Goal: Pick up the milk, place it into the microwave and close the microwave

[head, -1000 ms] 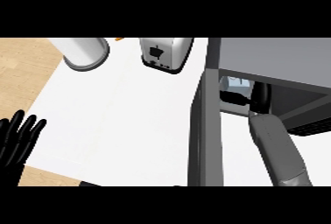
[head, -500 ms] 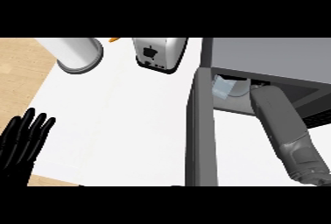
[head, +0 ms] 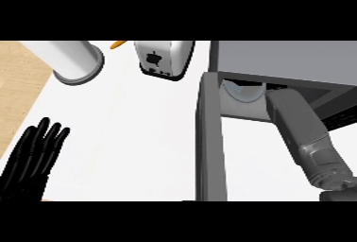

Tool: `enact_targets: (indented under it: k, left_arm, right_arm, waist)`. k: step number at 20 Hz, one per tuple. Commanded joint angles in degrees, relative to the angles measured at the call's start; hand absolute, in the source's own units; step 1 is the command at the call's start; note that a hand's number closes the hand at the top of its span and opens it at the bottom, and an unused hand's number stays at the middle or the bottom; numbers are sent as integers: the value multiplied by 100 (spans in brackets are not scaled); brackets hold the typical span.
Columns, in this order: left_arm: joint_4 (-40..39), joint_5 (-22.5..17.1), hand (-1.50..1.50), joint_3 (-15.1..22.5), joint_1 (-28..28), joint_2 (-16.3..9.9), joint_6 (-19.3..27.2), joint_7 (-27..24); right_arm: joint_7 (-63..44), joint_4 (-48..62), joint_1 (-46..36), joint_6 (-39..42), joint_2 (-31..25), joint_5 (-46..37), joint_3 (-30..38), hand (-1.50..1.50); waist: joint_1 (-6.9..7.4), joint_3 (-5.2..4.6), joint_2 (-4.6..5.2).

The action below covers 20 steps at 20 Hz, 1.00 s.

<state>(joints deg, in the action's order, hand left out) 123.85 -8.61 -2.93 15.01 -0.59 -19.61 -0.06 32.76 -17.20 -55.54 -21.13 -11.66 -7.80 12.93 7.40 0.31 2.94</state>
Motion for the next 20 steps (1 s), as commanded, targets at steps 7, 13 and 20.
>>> enact_targets:
  k: [7, 13, 20]
  left_arm:
    - [-194, 312, -150, 455, 26, 58, 108, 61]
    - [-615, 251, -150, 668, -460, 58, 168, 280]
    - [-1240, 621, 150, 976, -589, -165, -444, -142]
  right_arm:
    - [987, 609, 197, 579, 205, 224, 311, -150]
    - [1330, 723, 341, 1421, 177, 416, 474, -150]
    - [1903, 590, 985, 1546, 574, 392, 368, -150]
  waist:
    - [-296, -10, -110]
    - [-477, -14, -163]
    - [-663, -26, -255]
